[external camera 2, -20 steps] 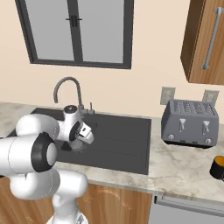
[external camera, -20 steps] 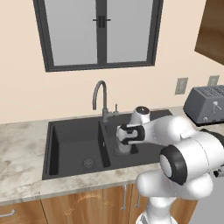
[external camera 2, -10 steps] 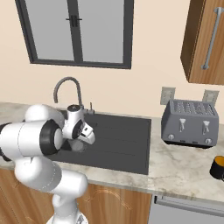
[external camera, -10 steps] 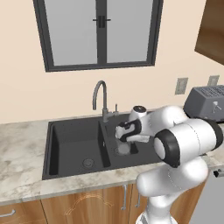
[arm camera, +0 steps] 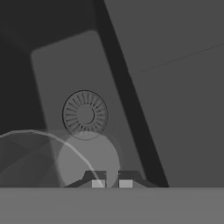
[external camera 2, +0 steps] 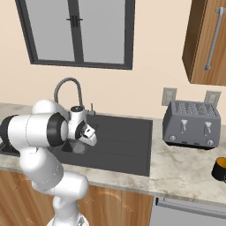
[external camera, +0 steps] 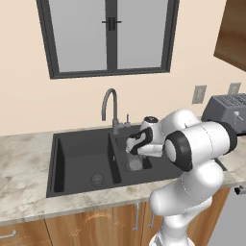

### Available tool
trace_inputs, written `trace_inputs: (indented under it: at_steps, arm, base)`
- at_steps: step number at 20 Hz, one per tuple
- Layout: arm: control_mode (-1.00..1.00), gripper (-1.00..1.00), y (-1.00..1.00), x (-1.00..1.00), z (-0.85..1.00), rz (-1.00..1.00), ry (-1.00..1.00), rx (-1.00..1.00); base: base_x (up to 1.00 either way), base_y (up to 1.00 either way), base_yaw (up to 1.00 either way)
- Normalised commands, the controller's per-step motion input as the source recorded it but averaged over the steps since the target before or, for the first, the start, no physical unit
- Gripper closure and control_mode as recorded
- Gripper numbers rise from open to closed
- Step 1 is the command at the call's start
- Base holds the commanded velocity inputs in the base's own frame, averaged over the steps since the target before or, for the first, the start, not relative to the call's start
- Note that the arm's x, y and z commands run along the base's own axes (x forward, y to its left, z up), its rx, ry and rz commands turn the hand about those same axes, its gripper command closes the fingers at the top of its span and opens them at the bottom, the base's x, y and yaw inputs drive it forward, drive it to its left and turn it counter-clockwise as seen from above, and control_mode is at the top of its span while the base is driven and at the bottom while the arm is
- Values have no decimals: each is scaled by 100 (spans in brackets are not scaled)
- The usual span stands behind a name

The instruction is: Move any existing items from the left basin to the right basin for drying. Then move the mug from the counter to the left basin of the sink for washing.

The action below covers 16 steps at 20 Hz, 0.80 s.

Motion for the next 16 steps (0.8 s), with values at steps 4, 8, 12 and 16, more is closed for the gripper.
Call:
trace_inputs:
  at_steps: [4, 8, 12, 16]
  arm:
    - [-100, 100, 0, 4, -9, 0, 1, 0]
    - [-100, 100, 0, 2, -5, 0, 0, 0]
    - [-100, -100, 0, 4, -1, 0, 0, 0]
    - [-100, -100, 0, 1, 0, 0, 0, 0]
  base:
    - [0, 0, 0]
    - [0, 0, 0]
    - [0, 0, 0]
    - [0, 0, 0]
